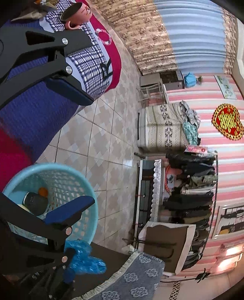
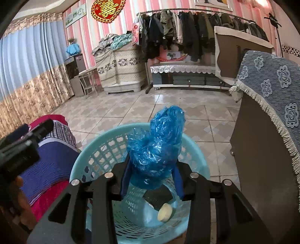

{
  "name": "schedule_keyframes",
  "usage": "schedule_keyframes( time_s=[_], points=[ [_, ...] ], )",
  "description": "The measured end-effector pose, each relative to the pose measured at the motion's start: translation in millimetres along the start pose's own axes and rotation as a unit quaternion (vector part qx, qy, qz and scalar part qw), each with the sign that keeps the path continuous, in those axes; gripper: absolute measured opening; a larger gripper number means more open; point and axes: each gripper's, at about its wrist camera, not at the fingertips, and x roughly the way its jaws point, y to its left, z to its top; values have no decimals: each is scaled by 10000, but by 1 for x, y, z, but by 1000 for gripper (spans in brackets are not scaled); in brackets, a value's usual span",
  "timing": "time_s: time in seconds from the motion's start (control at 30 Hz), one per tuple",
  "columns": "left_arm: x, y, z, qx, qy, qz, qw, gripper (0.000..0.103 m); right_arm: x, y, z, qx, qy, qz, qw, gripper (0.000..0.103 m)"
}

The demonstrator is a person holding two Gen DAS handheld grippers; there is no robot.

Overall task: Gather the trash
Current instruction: 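Carry the lid and bag over the blue basket and release them, then move both tools back over the bed toward the remaining items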

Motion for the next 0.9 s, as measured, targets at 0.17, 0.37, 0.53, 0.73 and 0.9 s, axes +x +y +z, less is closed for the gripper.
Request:
schedule_keyframes(
  time_s=[0.17,0.37,0.53,0.73,0.9],
  points=[
    [-1,15,2,-80,-25,122,9999,94,7,8,-2,-132,20,-49,9999,65],
    [-2,35,3,-315,-20,177,9993,94,-1,7,-1,-135,-128,-108,9998,79],
    [-1,41,1,-403,29,254,9989,94,-11,9,0,-215,-267,-221,9992,90],
    [-10,44,1,-395,-28,333,9987,94,-26,15,3,-302,-399,-224,9985,91],
    [-26,48,2,-436,-105,440,9980,97,-41,21,7,-377,-533,-125,9978,92]
  ],
)
